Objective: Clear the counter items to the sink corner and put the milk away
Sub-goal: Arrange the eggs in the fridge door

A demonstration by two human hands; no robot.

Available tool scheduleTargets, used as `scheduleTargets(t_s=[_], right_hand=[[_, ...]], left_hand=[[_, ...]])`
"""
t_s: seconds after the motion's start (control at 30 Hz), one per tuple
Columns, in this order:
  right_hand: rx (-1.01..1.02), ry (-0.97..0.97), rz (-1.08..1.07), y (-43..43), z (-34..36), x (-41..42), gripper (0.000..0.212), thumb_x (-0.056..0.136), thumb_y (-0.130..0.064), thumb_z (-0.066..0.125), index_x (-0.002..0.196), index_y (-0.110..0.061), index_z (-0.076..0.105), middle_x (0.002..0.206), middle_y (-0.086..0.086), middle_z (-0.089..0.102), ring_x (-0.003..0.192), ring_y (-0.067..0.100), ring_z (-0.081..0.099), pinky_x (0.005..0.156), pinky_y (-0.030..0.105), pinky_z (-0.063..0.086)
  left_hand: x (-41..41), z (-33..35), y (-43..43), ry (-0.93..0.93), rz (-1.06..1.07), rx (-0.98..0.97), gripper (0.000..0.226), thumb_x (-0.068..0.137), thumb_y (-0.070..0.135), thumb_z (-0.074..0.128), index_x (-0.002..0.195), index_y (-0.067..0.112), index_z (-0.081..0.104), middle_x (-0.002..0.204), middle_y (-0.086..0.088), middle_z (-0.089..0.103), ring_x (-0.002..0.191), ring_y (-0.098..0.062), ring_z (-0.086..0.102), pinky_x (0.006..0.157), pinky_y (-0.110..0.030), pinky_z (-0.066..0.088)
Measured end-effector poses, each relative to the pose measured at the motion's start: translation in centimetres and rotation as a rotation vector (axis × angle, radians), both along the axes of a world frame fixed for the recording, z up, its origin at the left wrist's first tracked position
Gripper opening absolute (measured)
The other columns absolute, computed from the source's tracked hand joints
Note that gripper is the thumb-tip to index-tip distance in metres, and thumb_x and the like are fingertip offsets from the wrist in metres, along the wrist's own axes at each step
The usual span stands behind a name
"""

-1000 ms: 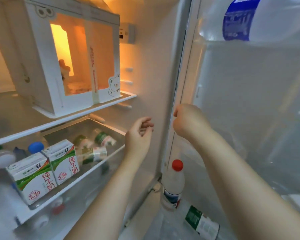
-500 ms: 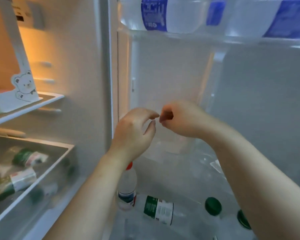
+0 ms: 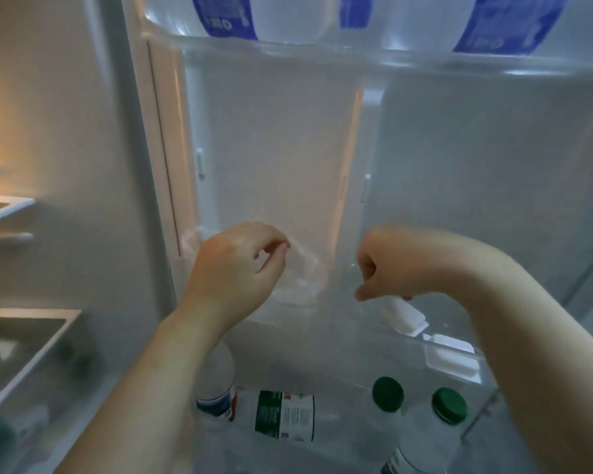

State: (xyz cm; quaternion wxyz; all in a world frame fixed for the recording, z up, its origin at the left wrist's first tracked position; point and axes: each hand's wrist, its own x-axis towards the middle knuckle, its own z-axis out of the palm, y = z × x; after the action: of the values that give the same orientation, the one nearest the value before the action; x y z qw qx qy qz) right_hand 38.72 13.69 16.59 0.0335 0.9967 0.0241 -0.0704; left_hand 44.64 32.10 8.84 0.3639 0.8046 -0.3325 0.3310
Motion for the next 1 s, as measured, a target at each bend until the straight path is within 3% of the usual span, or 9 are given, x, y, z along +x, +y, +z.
scheduleTargets(t_s=[0.13,0.23,0.37,0.47,0.57,0.67,0.77,1.0], right_hand=[[-0.099,0.058,-0.090,-1.2,-1.2,-0.3,0.036,0.073,-0.046,0.073,0.085,-0.012,0.069,0.056,-0.001,0.065,0.054,0.017,0.062,0.058,0.024,0.050],[-0.171,0.030,-0.122,-1.4,-1.7,-0.5,0.035,0.071,-0.039,0.075,0.095,-0.015,0.070,0.078,0.002,0.071,0.070,0.019,0.065,0.066,0.027,0.052],[-0.167,0.019,-0.127,-1.3,-2.6,-0.7,0.035,0.069,-0.013,0.066,0.103,-0.010,0.069,0.085,0.015,0.068,0.055,0.019,0.045,0.050,0.019,0.034],[-0.104,-0.044,-0.067,-1.7,-2.7,-0.6,0.026,0.071,-0.009,0.067,0.097,-0.008,0.069,0.092,0.014,0.069,0.065,0.021,0.062,0.048,0.020,0.032],[0.220,-0.138,-0.056,-2.5,-1.8,-0.6,0.011,0.074,-0.015,0.072,0.080,-0.021,0.067,0.075,-0.004,0.069,0.073,0.013,0.065,0.063,0.023,0.049],[0.782,-0.208,-0.133,-2.8,-1.5,-0.6,0.015,0.075,0.000,0.072,0.077,-0.014,0.068,0.073,0.006,0.070,0.064,0.015,0.066,0.065,0.024,0.058],[1.263,-0.092,-0.186,-2.6,-1.6,-0.5,0.017,0.078,0.013,0.064,0.083,-0.004,0.065,0.077,0.012,0.065,0.059,0.012,0.066,0.058,0.021,0.057],[1.690,-0.003,-0.142,-2.9,-1.7,-1.1,0.036,0.080,0.026,0.044,0.092,-0.002,0.062,0.079,0.012,0.067,0.064,0.015,0.069,0.061,0.022,0.058]], left_hand=[[-0.4,0.5,-0.7,0.046,-0.070,-0.028,0.030,0.081,0.029,0.045,0.078,0.013,0.070,0.075,0.006,0.068,0.076,-0.007,0.055,0.065,-0.019,0.043],[-0.7,1.0,-1.1,0.137,-0.111,-0.106,0.020,0.081,0.021,0.052,0.078,0.014,0.071,0.073,0.012,0.067,0.078,-0.007,0.058,0.067,-0.013,0.045],[-1.1,1.4,-1.7,0.202,-0.168,-0.125,0.018,0.079,0.019,0.054,0.077,0.016,0.071,0.069,0.014,0.067,0.073,-0.010,0.061,0.065,-0.015,0.046],[-1.2,1.3,-2.0,0.240,-0.171,-0.080,0.017,0.079,0.022,0.054,0.076,0.020,0.071,0.069,0.018,0.065,0.067,-0.005,0.059,0.064,-0.020,0.047],[-1.3,1.5,-2.1,0.290,-0.175,-0.060,0.013,0.083,0.016,0.061,0.077,0.022,0.071,0.065,0.015,0.065,0.067,-0.004,0.060,0.066,-0.023,0.049],[-1.5,1.8,-2.0,0.367,-0.211,-0.073,0.023,0.082,0.009,0.065,0.074,0.030,0.069,0.072,0.014,0.067,0.067,-0.004,0.062,0.069,-0.024,0.052],[-1.6,1.9,-2.1,0.440,-0.260,-0.099,0.026,0.079,0.009,0.070,0.072,0.034,0.068,0.072,0.015,0.068,0.066,-0.004,0.063,0.069,-0.024,0.052],[-2.2,2.3,-2.7,0.541,-0.295,-0.085,0.010,0.070,0.022,0.080,0.067,0.022,0.070,0.067,0.001,0.067,0.058,-0.006,0.054,0.057,-0.018,0.043]])
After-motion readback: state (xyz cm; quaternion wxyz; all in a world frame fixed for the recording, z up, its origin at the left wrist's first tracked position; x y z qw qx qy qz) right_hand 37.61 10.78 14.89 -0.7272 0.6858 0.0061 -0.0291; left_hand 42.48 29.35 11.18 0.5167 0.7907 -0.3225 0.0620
